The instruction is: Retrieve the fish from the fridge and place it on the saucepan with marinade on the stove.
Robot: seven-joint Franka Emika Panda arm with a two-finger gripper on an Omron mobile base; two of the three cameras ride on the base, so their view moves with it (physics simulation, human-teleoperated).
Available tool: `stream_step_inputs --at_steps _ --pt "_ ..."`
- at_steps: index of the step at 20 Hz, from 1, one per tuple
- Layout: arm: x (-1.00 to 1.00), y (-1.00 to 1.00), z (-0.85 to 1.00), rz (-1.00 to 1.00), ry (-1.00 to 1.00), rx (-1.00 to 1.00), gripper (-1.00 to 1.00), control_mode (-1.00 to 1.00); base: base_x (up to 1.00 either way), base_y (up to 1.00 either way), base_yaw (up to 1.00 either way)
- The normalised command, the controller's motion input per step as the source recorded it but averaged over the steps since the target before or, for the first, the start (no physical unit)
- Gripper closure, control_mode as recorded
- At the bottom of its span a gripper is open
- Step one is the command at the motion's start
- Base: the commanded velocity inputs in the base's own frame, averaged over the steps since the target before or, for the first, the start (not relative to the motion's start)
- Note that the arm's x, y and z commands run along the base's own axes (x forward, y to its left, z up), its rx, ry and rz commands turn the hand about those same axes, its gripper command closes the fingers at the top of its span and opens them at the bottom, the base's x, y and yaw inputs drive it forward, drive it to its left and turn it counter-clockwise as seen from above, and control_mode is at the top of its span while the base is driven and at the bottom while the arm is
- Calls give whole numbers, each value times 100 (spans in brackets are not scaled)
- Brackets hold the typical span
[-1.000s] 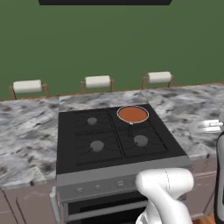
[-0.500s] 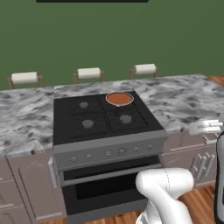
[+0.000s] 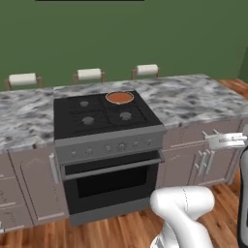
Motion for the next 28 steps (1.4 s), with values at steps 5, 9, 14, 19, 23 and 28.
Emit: stream_step_inputs --at_steps 5,9,14,19,23,28 --pt "0 0 0 0 0 0 -100 100 -23 -1 -25" --pt "0 0 0 0 0 0 -100 100 1 0 -37" --pt "0 0 0 0 0 0 -100 100 6 0 -49" --pt "0 0 0 0 0 0 -100 100 0 0 -52" --pt "0 0 0 0 0 0 -100 100 0 0 -50" --pt "0 0 0 0 0 0 -100 100 0 0 -49"
